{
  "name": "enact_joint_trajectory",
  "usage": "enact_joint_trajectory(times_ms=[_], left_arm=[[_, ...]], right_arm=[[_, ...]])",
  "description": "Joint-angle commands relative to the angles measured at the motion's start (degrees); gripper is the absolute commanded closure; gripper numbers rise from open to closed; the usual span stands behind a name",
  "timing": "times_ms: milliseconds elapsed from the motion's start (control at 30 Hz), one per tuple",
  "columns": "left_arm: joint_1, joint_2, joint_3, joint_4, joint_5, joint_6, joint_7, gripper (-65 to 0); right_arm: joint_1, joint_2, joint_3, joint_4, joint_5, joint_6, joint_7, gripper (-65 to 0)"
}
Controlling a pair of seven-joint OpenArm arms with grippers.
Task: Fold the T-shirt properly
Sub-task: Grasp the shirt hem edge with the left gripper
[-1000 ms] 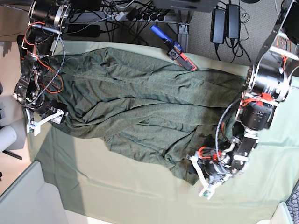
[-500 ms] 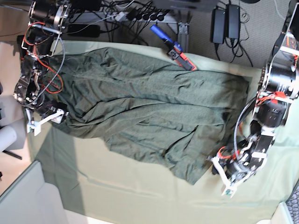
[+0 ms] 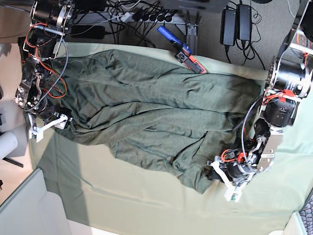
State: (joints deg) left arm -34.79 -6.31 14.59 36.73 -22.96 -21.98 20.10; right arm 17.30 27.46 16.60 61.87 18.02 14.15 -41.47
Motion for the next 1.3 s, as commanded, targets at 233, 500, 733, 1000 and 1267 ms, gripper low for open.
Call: enact_joint_trajectory(times_ms=[233, 500, 733, 1000, 1267], left_arm=[[-1.57, 2.71, -0.04, 0.74, -0.48, -1.88, 0.92, -34.4], [-1.57, 5.99, -0.04, 0.74, 0.13, -1.88, 1.92, -34.4], [-1.73, 6.99, -0.04, 0.76, 0.37, -2.08, 2.40, -34.4], [-1.75, 7.63, -0.04, 0.83, 1.36, -2.32, 3.28, -34.4], [-1.88, 9.05, -0.04, 0.83, 2.23, -2.75, 2.49, 0.0]], right_arm=[[1.25, 1.25, 0.42, 0.90, 0.48, 0.26, 0.48, -43.6], [1.22, 1.22, 0.42, 0.90, 0.68, 0.28, 0.48, -43.6], [1.25, 1.22, 0.42, 0.90, 0.68, 0.28, 0.48, -43.6], [1.22, 1.20, 0.42, 0.90, 1.51, 0.28, 0.50, -43.6], [1.22, 1.20, 0.42, 0.90, 0.66, 0.24, 2.34, -43.6]])
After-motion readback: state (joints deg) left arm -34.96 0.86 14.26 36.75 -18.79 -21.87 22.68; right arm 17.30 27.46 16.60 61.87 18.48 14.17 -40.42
